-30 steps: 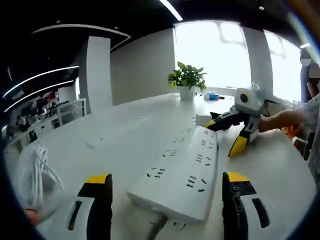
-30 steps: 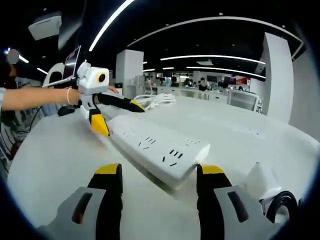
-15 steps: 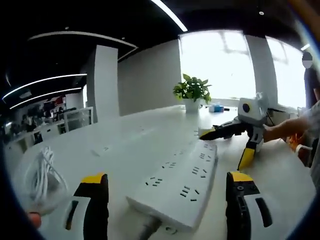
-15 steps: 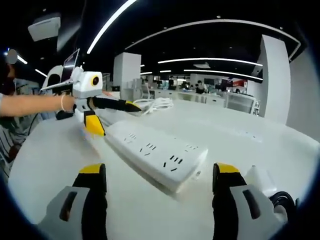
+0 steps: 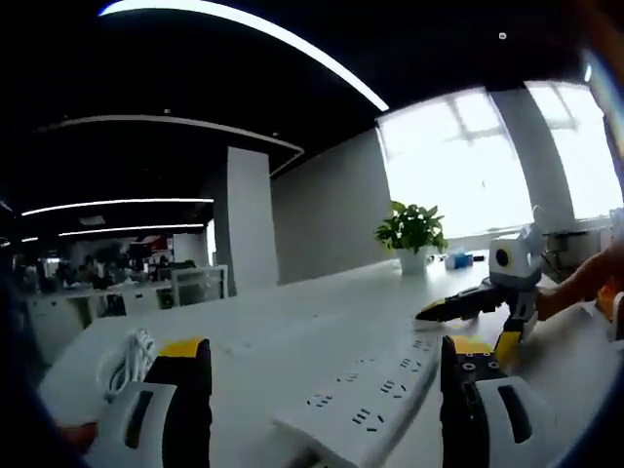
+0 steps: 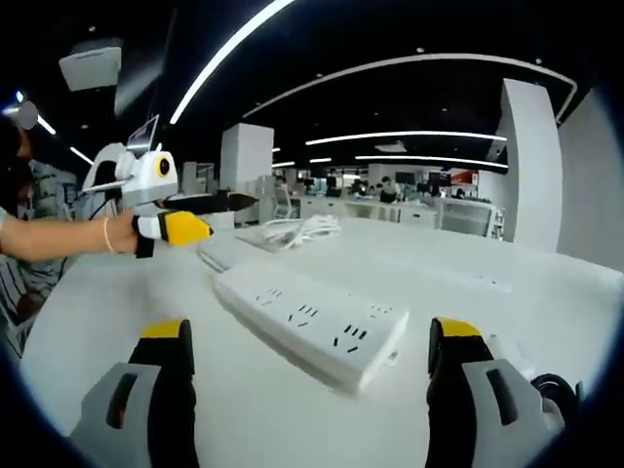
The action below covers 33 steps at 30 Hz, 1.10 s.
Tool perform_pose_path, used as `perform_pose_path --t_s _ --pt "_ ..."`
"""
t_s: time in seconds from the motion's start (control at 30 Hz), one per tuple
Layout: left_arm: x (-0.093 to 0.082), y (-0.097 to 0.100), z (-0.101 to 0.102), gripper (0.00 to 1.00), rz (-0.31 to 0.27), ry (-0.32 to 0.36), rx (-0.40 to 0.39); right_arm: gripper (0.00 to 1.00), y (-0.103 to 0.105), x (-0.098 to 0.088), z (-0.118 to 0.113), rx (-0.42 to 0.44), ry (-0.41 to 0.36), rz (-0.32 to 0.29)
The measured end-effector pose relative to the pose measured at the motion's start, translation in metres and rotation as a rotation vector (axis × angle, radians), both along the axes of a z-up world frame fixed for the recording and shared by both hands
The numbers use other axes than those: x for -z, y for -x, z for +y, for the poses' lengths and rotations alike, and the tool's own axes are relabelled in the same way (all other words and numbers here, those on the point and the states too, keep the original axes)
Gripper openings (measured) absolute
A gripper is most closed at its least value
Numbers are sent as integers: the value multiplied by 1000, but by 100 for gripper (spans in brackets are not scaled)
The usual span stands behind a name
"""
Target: Straighten the power strip on the desk, plug the charger into it
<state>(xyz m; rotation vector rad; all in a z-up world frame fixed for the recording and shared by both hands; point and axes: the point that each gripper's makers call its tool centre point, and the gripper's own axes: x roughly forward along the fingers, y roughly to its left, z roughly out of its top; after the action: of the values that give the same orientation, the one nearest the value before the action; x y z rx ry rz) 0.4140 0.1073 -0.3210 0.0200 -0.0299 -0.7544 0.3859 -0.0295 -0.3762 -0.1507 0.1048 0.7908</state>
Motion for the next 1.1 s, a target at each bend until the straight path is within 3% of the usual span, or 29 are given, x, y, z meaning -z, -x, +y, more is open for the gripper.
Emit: perform_pose_path --t_s 0.07,0.27,0.4,0.5,0.57,0.8,1.0,1.1 --pt "-8 5 1 99 -14 42 -15 100 2 -3 0 0 9 -15" --pt "-19 19 4 99 -51 67 -68 98 2 -7 -8 32 6 -7" --pt "-13 24 11 99 1 76 -121 93 7 -2 -11 26 20 24" --pt "-14 28 16 99 -16 92 -138 95 11 -7 -11 24 9 -5" --pt "-12 29 19 99 3 94 -155 95 13 -10 -10 22 11 -13" --pt "-11 40 23 99 -27 49 -167 87 16 -24 -12 23 8 -62" --pt "-9 52 19 97 -68 -31 -186 88 19 -29 -14 25 27 -97" --pt "-5 56 18 95 -63 -62 -201 89 18 -30 -16 24 -5 -85"
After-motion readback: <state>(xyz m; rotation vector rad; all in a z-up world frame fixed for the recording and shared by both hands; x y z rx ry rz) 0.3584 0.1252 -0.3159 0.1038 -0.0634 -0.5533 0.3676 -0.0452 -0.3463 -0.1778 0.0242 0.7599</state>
